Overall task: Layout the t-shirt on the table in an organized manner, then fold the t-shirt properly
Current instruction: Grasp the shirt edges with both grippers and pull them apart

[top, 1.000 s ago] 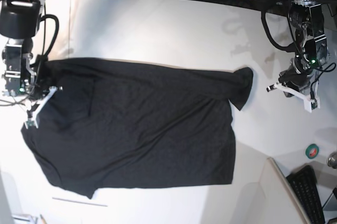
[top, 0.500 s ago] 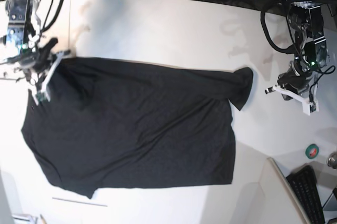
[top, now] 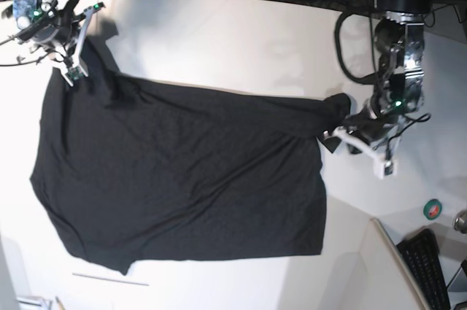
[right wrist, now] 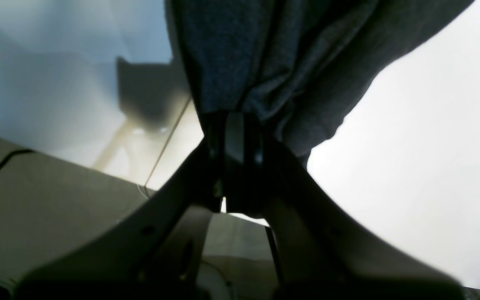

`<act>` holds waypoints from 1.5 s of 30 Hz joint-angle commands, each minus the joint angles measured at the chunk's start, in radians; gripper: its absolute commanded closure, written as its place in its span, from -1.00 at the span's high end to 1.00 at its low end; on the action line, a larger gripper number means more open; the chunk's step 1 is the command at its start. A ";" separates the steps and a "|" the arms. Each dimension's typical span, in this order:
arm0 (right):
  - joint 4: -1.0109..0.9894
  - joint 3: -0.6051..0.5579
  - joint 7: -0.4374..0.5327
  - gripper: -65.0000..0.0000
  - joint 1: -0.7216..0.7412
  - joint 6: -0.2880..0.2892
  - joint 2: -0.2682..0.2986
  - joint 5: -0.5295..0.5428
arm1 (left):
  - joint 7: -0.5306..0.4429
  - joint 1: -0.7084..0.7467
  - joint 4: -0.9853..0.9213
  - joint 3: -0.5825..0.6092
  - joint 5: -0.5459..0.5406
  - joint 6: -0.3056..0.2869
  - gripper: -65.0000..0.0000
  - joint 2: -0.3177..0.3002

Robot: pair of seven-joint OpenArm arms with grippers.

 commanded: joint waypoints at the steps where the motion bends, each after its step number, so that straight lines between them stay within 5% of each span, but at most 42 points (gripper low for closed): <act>1: 0.013 -0.032 0.008 -1.00 -0.007 0.011 0.011 0.008 | -0.020 -0.029 0.002 0.018 -0.001 -0.001 -1.00 0.010; 4: 0.011 -0.126 0.008 -1.00 -0.026 0.066 0.029 0.008 | -0.025 -0.082 -0.059 0.087 0.001 -0.001 -1.00 0.062; 9: 0.010 -0.198 0.008 -1.00 -0.008 0.079 0.029 0.008 | -0.029 -0.190 -0.271 0.219 0.002 0.002 -1.00 0.075; 16: 0.093 -0.132 0.008 -1.00 0.084 0.079 0.006 0.008 | -0.118 -0.224 -0.435 0.236 0.002 0.003 -1.00 0.000; 20: 0.106 0.023 0.015 -0.35 0.199 0.072 -0.050 0.007 | -0.123 -0.223 -0.476 0.230 0.002 0.003 -1.00 -0.068; 23: 0.054 0.201 0.016 -0.08 0.314 0.072 -0.087 0.007 | -0.145 -0.213 -0.478 0.230 0.001 0.003 -1.00 -0.111; 26: -0.055 0.333 0.016 -0.13 0.423 0.072 -0.096 0.007 | -0.169 -0.213 -0.481 0.230 0.001 0.003 -1.00 -0.134; 31: -0.245 0.358 0.056 -0.21 0.500 0.072 -0.087 0.004 | -0.171 -0.226 -0.478 0.228 0.001 0.003 -1.00 -0.151; 36: -0.446 0.339 0.156 -0.99 0.537 0.072 -0.081 0.004 | -0.166 -0.263 -0.461 0.230 0.001 0.003 -1.00 -0.146; 38: -0.527 0.341 0.173 -1.00 0.554 0.063 -0.061 0.002 | -0.166 -0.267 -0.452 0.230 0.001 0.003 -1.00 -0.146; 45: -0.793 0.341 0.309 -1.00 0.601 -0.132 0.028 0.004 | -0.171 -0.278 -0.447 0.239 0.001 0.003 -1.00 -0.139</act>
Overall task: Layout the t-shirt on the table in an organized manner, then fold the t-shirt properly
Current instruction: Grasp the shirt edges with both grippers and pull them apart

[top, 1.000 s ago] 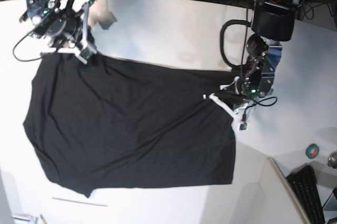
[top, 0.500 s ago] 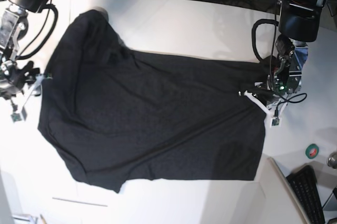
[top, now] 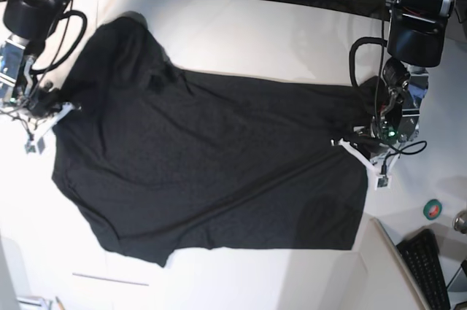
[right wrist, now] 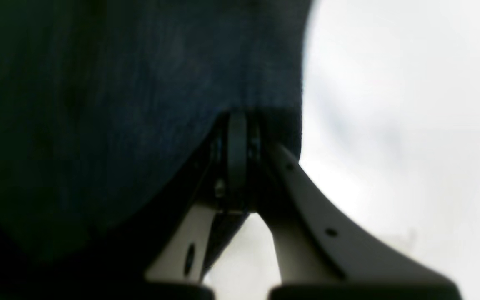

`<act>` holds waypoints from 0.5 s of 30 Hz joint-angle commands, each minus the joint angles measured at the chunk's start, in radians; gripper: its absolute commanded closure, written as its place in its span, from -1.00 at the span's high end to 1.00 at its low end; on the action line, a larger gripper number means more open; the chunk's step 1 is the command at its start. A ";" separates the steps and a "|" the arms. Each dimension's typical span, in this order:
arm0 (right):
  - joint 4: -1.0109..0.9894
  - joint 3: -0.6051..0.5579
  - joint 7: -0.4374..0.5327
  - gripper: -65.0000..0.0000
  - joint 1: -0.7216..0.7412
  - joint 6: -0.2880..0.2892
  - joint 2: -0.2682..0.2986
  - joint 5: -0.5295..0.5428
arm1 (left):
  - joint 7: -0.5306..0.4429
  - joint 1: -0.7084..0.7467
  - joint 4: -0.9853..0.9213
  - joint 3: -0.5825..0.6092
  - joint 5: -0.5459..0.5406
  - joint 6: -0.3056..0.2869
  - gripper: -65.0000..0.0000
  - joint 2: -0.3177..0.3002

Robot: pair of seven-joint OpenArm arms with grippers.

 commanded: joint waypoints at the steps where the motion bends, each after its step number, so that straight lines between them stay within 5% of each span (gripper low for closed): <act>1: -0.037 0.003 0.009 -1.00 0.024 -0.037 0.039 -0.018 | -0.021 -0.038 0.009 -0.002 0.001 0.006 -1.00 -0.003; 9: -0.304 0.003 0.238 -1.00 0.175 -0.117 0.189 -0.018 | -0.014 -0.084 0.017 -0.012 -0.005 0.006 -1.00 0.036; 15: -0.119 0.001 0.186 -1.00 0.142 -0.107 0.188 -0.018 | 0.083 -0.024 0.115 -0.065 -0.006 0.001 -1.00 0.023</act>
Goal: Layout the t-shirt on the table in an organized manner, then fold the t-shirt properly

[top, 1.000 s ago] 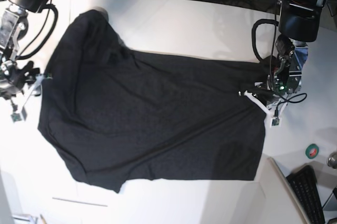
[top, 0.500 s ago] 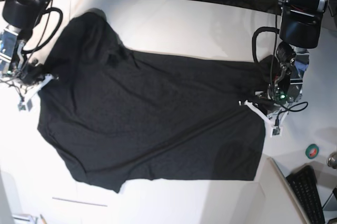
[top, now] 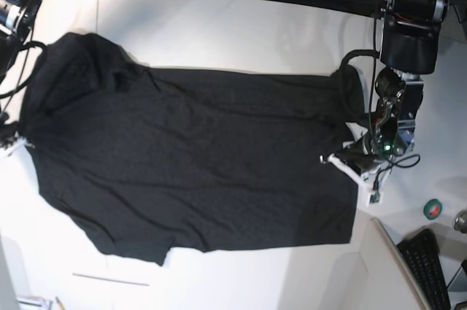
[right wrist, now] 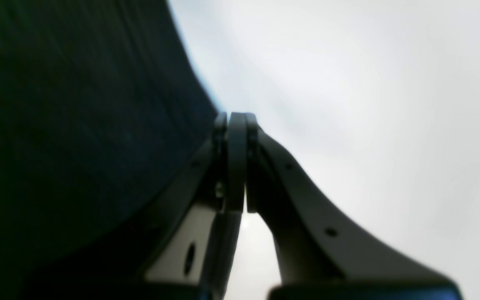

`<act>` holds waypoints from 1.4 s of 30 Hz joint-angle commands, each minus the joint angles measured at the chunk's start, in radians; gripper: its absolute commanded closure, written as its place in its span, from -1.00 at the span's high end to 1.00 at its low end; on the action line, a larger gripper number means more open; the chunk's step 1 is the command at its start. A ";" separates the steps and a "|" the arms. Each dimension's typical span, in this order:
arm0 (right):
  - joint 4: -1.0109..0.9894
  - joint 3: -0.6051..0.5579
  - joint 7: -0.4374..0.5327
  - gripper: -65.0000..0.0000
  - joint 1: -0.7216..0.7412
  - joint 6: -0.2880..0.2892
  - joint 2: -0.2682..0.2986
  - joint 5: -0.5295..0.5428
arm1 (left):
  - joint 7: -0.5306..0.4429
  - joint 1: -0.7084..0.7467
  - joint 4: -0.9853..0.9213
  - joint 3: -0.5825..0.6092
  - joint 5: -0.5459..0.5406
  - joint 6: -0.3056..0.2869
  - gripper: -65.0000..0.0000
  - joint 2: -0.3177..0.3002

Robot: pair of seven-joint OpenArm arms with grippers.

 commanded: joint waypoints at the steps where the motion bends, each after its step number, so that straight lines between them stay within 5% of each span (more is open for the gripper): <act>1: 0.082 0.003 -0.022 -1.00 -0.020 0.003 -0.001 0.004 | 0.008 0.010 0.045 -0.046 -0.001 0.005 -1.00 -0.021; 4: 0.287 0.002 -0.088 -1.00 -0.107 0.003 -0.071 0.004 | 0.083 0.075 0.134 -0.134 -0.001 0.004 -1.00 -0.019; 5: 0.335 0.002 -0.099 -1.00 -0.132 0.003 -0.094 0.004 | 0.123 0.099 0.166 -0.165 -0.001 0.004 -0.86 -0.021; 7: 0.393 0.002 -0.110 -1.00 -0.169 0.003 -0.125 0.004 | 0.203 0.138 0.232 -0.232 -0.001 -0.001 -0.32 -0.021; 10: 0.408 -0.087 -0.110 -1.00 -0.205 0.003 -0.134 0.004 | 0.320 0.162 0.277 -0.317 -0.001 -0.087 0.47 -0.016; 12: 0.408 -0.152 -0.110 -1.00 -0.225 0.003 -0.128 0.004 | 0.366 0.147 0.254 -0.333 -0.001 -0.136 0.70 -0.016; 18: 0.408 -0.207 -0.110 -1.00 -0.230 0.001 -0.145 0.004 | 0.375 0.070 0.092 -0.270 -0.001 -0.197 0.43 -0.016; 23: 0.412 -0.201 -0.110 -1.00 -0.230 0.001 -0.156 0.004 | 0.372 0.023 -0.047 -0.243 0.001 -0.230 0.40 -0.016; 42: 0.407 -0.204 -0.110 -1.00 -0.230 -0.005 -0.154 0.004 | 0.438 0.075 0.106 -0.257 -0.001 -0.230 0.40 -0.048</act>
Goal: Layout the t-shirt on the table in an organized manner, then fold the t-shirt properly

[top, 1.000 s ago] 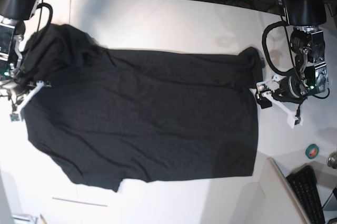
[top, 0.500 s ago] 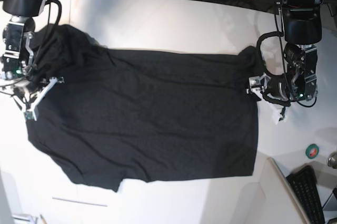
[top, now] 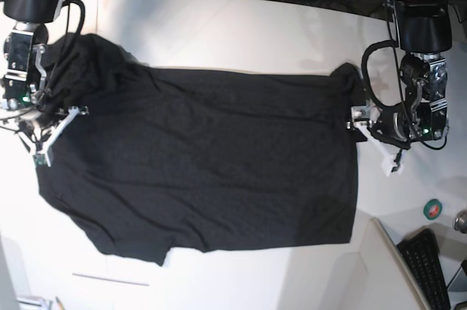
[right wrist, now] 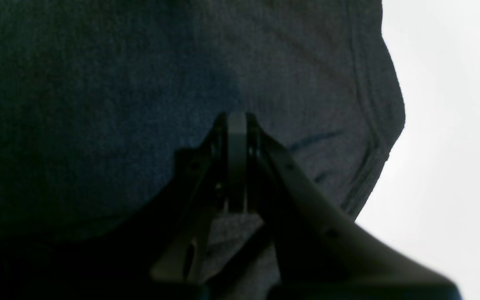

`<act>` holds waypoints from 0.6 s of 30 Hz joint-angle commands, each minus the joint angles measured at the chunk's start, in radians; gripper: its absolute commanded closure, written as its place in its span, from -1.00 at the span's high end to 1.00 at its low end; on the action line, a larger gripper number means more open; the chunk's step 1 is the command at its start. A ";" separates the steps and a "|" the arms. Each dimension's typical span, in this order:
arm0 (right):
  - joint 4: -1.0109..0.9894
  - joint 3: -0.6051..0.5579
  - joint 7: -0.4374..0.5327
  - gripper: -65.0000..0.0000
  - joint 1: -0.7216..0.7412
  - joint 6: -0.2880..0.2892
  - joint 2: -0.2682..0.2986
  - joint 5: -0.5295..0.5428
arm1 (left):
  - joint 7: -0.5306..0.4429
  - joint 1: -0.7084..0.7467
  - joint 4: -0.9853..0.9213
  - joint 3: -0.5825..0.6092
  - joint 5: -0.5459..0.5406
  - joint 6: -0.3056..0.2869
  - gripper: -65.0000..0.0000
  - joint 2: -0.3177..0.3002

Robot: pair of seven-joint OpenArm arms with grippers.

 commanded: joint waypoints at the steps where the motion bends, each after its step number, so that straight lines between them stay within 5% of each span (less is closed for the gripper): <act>1: 0.016 0.005 0.020 -1.00 0.018 -0.009 0.013 0.004 | 0.000 -0.017 0.010 -0.003 -0.002 0.004 0.40 -0.024; 18: 0.016 0.008 0.020 -1.00 0.022 -0.009 0.011 0.004 | -0.045 -0.046 -0.105 0.138 -0.002 0.002 0.34 -0.040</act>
